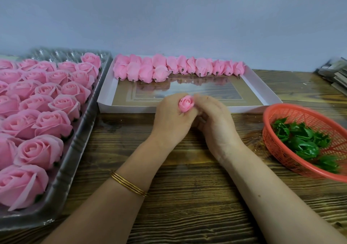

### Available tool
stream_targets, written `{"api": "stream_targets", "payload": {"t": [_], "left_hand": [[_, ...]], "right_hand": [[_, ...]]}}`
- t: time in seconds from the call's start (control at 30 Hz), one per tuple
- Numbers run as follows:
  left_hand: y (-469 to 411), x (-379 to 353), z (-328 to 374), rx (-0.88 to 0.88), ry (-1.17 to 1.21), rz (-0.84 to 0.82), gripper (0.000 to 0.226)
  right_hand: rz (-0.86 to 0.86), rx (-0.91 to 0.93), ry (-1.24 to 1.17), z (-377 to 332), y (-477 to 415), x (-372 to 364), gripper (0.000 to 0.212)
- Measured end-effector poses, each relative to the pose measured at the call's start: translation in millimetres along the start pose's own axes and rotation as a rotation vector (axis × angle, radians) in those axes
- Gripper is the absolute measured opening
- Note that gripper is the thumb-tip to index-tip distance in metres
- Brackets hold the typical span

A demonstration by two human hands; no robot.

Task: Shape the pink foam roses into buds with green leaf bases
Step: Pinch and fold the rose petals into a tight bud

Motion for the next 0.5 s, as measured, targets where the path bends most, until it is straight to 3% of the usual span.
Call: {"api": "stream_targets", "payload": {"t": [0.1,0.23,0.33,0.5], "left_hand": [[-2.6,5.3,-0.6,0.034,0.130,0.092,0.037],[-3.6,9.2,-4.1,0.072,0.214,0.198,0.030],[-3.4,6.8,-6.7,0.112,0.329,0.200,0.031],[-2.8,1.7,-7.6,0.134,0.420,0.176,0.033]], "right_hand": [[0.038,-0.036,-0.083,2.0,-1.2,2.6,0.024],[0.007,0.014,0.066,-0.5,0.3,-0.8,0.029],[-0.008,0.078,0.196,-2.7,3.1,-2.8,0.038],[0.002,0.133,0.247,-9.3,7.4,-4.6,0.033]]}}
Point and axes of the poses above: each hand's wrist, its own y-axis away from the middle knuckle, its own x-axis out of the back of the hand, z = x × y, the point moved 7 cm from there along -y, towards the middle knuckle, and after that the axes turned 15 degrees about y, right-handed, at the moved point
